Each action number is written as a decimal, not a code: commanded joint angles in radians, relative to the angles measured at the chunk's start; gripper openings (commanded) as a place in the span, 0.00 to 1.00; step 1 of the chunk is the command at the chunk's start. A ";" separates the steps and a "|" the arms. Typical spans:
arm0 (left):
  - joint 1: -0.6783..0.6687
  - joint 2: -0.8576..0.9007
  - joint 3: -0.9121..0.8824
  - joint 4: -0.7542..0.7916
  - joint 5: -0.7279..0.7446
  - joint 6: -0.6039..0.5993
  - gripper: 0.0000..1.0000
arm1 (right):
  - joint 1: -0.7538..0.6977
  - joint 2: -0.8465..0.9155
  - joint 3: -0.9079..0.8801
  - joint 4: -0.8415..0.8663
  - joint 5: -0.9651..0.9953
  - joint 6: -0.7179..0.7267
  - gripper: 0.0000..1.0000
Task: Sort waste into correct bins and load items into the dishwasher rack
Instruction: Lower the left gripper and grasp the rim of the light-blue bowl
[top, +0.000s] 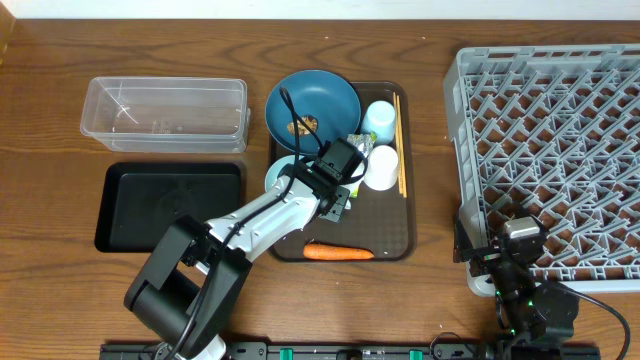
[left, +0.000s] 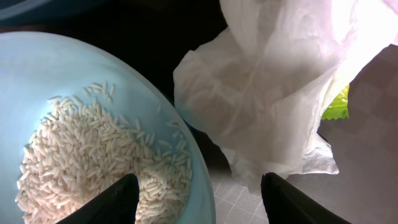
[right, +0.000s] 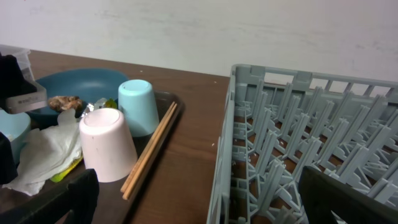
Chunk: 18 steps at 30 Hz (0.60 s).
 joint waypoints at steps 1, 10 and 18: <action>-0.001 0.017 -0.016 0.001 -0.013 0.018 0.64 | -0.004 -0.003 -0.003 -0.001 -0.004 -0.013 0.99; -0.001 0.017 -0.039 0.002 -0.013 0.013 0.61 | -0.004 -0.003 -0.003 -0.001 -0.004 -0.013 0.99; -0.001 0.017 -0.057 0.019 -0.013 0.013 0.59 | -0.004 -0.003 -0.003 -0.001 -0.004 -0.013 0.99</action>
